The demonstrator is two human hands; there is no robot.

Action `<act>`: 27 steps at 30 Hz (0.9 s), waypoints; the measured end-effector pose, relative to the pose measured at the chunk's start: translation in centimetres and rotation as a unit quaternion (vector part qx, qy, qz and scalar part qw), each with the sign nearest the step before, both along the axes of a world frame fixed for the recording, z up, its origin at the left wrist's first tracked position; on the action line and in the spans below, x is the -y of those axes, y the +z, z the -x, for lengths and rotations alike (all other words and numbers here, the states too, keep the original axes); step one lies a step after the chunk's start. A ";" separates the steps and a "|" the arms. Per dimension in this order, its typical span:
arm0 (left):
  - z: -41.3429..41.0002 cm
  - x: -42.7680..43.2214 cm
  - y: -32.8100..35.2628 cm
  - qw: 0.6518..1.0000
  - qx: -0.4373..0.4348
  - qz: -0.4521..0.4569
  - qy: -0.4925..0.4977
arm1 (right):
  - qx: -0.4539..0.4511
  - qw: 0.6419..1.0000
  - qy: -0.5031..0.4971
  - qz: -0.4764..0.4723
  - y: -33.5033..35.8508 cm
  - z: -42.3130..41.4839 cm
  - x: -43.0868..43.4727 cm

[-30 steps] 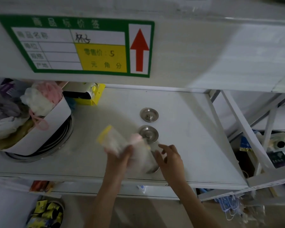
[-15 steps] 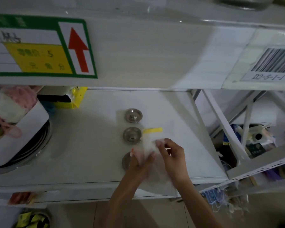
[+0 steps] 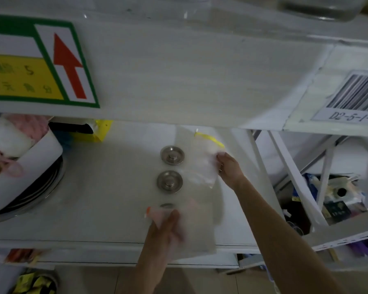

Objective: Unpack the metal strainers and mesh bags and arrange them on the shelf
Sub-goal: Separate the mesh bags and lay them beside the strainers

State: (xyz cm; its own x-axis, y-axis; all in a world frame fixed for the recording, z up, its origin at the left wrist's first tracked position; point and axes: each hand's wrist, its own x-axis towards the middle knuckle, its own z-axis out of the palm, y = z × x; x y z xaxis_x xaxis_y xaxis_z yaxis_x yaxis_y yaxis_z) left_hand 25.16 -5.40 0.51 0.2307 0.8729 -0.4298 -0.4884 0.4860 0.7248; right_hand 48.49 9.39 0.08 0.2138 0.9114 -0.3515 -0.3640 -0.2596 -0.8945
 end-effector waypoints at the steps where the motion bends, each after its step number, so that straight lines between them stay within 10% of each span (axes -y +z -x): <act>1: 0.0 0.1 0.0 1.000 0.026 -0.003 -0.010 | 0.090 0.995 -0.013 0.039 -1.3 -0.4 -0.7; 8: 0.3 1.4 -1.2 0.995 -0.098 -0.022 -0.016 | 0.416 0.898 -0.033 0.139 -4.7 -1.6 -4.2; 16: -0.5 1.3 -0.3 0.997 -0.073 0.013 0.007 | 0.527 0.838 -0.050 0.135 -3.6 -1.2 -3.9; 21: -1.4 0.4 1.2 0.996 -0.081 -0.001 0.024 | 0.428 0.903 0.018 0.007 -0.1 2.1 1.8; 27: -2.8 -0.7 1.8 0.984 -0.176 -0.024 0.014 | 0.291 0.907 0.257 0.163 5.1 4.5 9.9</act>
